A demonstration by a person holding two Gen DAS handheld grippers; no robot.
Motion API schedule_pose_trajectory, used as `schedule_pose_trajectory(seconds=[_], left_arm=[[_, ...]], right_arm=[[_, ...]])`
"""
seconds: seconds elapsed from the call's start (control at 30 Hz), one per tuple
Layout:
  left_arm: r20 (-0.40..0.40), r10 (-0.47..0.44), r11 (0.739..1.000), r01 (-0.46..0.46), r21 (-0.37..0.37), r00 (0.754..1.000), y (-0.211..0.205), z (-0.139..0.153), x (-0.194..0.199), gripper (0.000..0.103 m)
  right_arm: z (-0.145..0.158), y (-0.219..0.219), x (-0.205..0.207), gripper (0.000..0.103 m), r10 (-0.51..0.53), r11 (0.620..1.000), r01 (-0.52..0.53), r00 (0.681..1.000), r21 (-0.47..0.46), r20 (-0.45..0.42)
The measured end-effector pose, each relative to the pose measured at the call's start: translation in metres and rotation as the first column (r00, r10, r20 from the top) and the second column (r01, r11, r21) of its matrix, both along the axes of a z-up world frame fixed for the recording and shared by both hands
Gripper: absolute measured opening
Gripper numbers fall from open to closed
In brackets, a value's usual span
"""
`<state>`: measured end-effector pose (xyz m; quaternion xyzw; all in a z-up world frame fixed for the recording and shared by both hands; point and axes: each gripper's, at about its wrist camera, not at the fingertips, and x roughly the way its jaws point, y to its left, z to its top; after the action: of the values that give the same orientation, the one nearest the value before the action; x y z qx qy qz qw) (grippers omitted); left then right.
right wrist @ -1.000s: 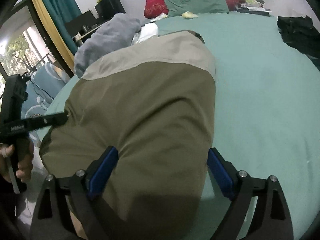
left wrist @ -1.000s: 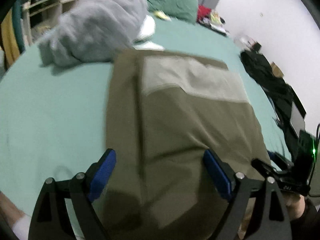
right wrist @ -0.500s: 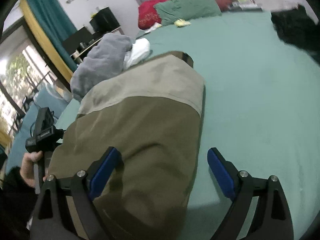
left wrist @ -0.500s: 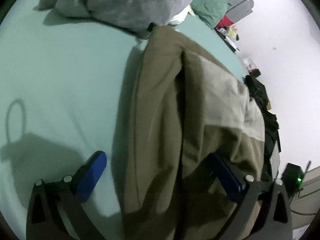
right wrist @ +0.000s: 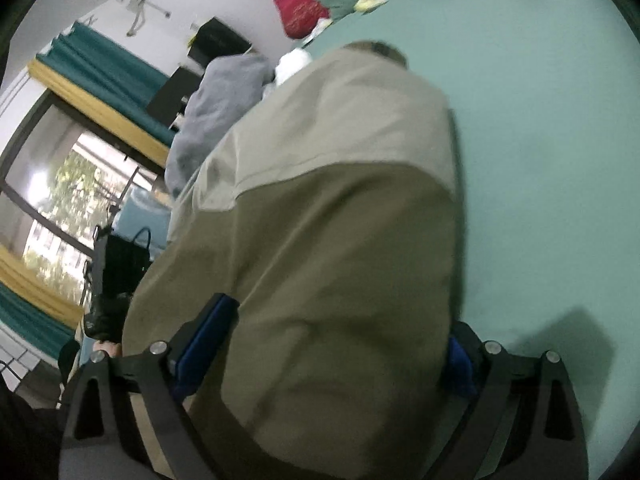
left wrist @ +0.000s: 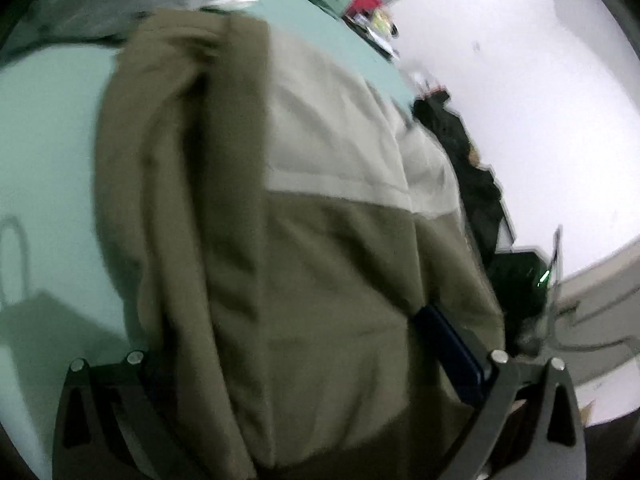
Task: Fold large clothes
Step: 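Grasp the folded jacket with both tools and lift it off the bed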
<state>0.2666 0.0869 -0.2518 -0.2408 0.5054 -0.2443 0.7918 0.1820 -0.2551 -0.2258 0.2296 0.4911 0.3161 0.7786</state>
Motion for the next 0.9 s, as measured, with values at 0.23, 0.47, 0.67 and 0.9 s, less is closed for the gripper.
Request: schedule_pose_trajectory(seconds=[0.23,0.47,0.67,0.9], left_arm=[[0.005,-0.006,0.994,0.006,0.106,1.0,-0.028,0.012,0.004,0.062],[0.09,-0.001,0.994,-0.009,0.11,0.996,-0.044,0.045,-0.01,0.032],[0.149,0.026,0.997,-0.037,0.074,0.988,-0.048,0.074,-0.026,0.03],[0.259,0.055,0.991,-0.085,0.103,0.964,-0.031,0.127,-0.057,0.03]], right_arm=[[0.005,0.0,-0.013,0.053,-0.019,0.999,0.019,1.0,0.045,0.013],[0.064,0.026,-0.042,0.036,0.034,0.999,-0.026,0.972,-0.035,0.231],[0.111,0.04,-0.07,0.035,0.08,0.995,-0.053,0.934,-0.086,0.347],[0.153,0.05,-0.088,0.035,0.098,0.995,-0.084,0.897,-0.05,0.432]])
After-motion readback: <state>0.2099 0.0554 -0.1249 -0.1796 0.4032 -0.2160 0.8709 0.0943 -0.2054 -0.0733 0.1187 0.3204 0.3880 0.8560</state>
